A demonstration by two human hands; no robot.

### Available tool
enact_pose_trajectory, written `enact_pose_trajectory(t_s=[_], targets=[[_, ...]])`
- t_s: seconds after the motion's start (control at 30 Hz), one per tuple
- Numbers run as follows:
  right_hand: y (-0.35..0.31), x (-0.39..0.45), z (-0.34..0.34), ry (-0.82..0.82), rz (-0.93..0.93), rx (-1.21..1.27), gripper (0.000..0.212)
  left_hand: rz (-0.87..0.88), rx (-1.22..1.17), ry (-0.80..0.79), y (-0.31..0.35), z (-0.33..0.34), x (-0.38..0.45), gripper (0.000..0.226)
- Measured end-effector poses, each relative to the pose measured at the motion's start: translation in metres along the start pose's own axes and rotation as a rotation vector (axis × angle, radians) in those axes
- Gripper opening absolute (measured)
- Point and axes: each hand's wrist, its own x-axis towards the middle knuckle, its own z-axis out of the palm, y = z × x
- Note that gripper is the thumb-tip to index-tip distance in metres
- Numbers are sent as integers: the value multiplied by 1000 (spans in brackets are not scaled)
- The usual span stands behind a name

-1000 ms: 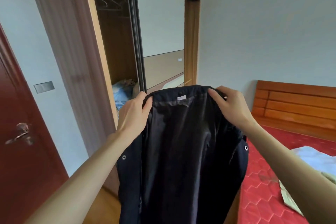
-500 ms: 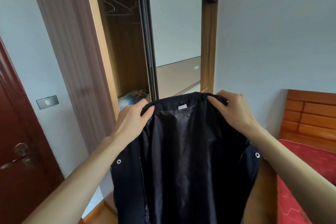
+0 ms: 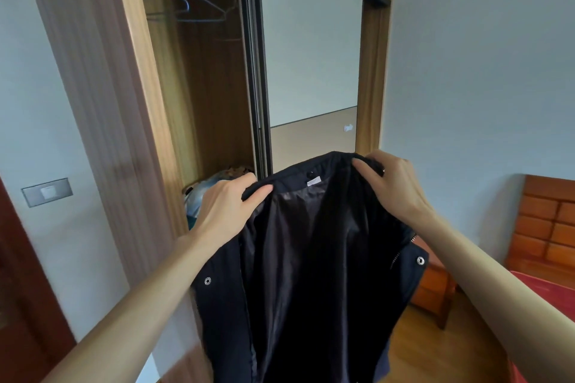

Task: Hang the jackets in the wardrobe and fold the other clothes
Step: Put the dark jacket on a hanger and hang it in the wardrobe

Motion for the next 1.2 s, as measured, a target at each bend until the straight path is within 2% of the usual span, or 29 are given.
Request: enact_pose_trajectory(t_s=[0.2, 0.4, 0.67, 0.9, 1.1, 1.2], targets=[[30, 67, 52, -87, -94, -22, 30, -55, 57, 78, -55, 40, 57, 47], [57, 130, 105, -94, -115, 49, 30, -104, 83, 136, -98, 66, 111, 49], [84, 180, 159, -100, -82, 176, 33, -191, 77, 217, -119, 87, 146, 50], [103, 216, 205, -138, -128, 267, 34, -275, 86, 295, -134, 100, 168, 51], [111, 268, 252, -208, -197, 388, 35, -272, 295, 286, -145, 97, 184, 39], [111, 289, 272, -255, -245, 481, 37, -326, 326, 270, -150, 101, 192, 28]])
